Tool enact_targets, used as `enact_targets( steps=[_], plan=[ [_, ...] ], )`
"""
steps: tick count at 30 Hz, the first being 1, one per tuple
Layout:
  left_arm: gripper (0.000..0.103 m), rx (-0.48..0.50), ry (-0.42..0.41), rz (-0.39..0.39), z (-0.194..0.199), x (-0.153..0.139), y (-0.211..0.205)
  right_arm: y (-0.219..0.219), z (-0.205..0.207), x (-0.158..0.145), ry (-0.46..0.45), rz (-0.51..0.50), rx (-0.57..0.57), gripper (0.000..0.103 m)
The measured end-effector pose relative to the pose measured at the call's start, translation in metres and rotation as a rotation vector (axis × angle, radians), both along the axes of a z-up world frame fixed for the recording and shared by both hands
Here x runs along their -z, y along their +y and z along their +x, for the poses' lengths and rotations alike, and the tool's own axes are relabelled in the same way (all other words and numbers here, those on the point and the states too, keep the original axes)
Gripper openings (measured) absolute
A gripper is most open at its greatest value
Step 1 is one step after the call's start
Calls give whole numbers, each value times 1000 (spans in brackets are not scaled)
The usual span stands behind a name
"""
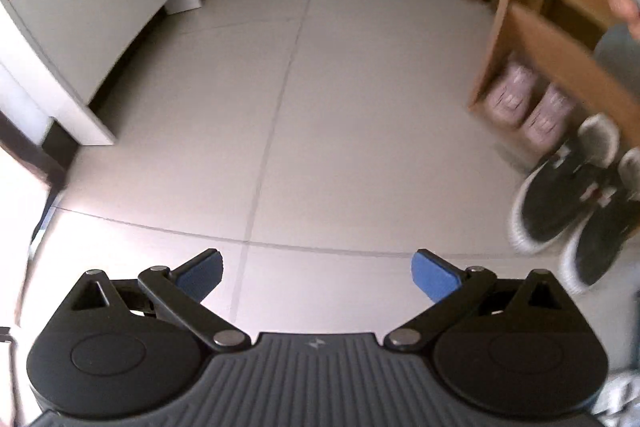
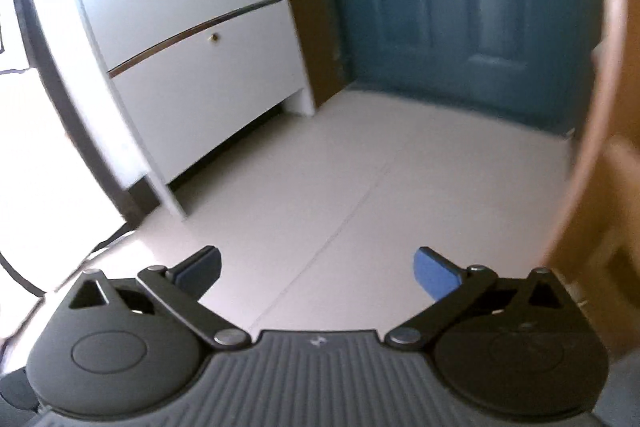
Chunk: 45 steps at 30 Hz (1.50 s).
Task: Organize scattered shoes
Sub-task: 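Turn the left tool toward the pink fuzzy slippers on the floor, then lower the left tool onto a pink fuzzy slipper and close on its heel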
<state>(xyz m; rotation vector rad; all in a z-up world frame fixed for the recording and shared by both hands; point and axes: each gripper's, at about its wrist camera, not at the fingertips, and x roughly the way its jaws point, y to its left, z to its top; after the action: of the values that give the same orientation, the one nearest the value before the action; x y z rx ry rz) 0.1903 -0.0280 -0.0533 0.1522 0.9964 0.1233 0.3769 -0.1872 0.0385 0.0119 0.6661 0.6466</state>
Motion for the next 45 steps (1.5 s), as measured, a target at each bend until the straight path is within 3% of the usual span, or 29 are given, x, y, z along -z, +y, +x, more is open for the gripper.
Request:
enact_targets(
  steps=[5, 7, 14, 17, 20, 21, 23, 25, 27, 30, 33, 39, 42, 45],
  plan=[
    [103, 65, 9, 67, 0, 8, 0, 12, -25, 17, -3, -103, -109, 102],
    [103, 117, 13, 94, 6, 11, 1, 8, -36, 19, -14, -162, -95, 102],
    [103, 352, 167, 123, 24, 35, 20, -2, -60, 25, -31, -281, -33, 102],
    [103, 435, 221, 93, 21, 46, 35, -5, -63, 28, 1, -229, -22, 102],
    [103, 486, 220, 81, 9, 59, 66, -13, -65, 42, 79, -107, -13, 102],
    [103, 487, 185, 69, 2, 63, 79, -15, -66, 48, 101, -90, 0, 102],
    [103, 437, 93, 44, -14, 72, 107, -13, -70, 63, 126, -91, 30, 102],
    [103, 327, 12, -1, -31, 90, 140, -4, -74, 84, 156, -144, 41, 102],
    [103, 192, -32, -37, -49, 112, 169, 3, -75, 98, 189, -176, 32, 102],
    [103, 80, -63, -34, -68, 128, 197, 23, -76, 120, 256, -177, 9, 102],
    [103, 20, -73, 43, -86, 131, 225, 49, -76, 128, 264, -154, -12, 102],
    [103, -16, -125, 323, -124, 115, 274, 91, -87, 124, 185, -222, -108, 102],
    [103, -53, -59, 364, -144, 112, 301, 99, -91, 123, 167, -224, -133, 102],
    [103, -130, 65, 316, -155, 122, 324, 100, -92, 121, 165, -177, -141, 102]
  ],
)
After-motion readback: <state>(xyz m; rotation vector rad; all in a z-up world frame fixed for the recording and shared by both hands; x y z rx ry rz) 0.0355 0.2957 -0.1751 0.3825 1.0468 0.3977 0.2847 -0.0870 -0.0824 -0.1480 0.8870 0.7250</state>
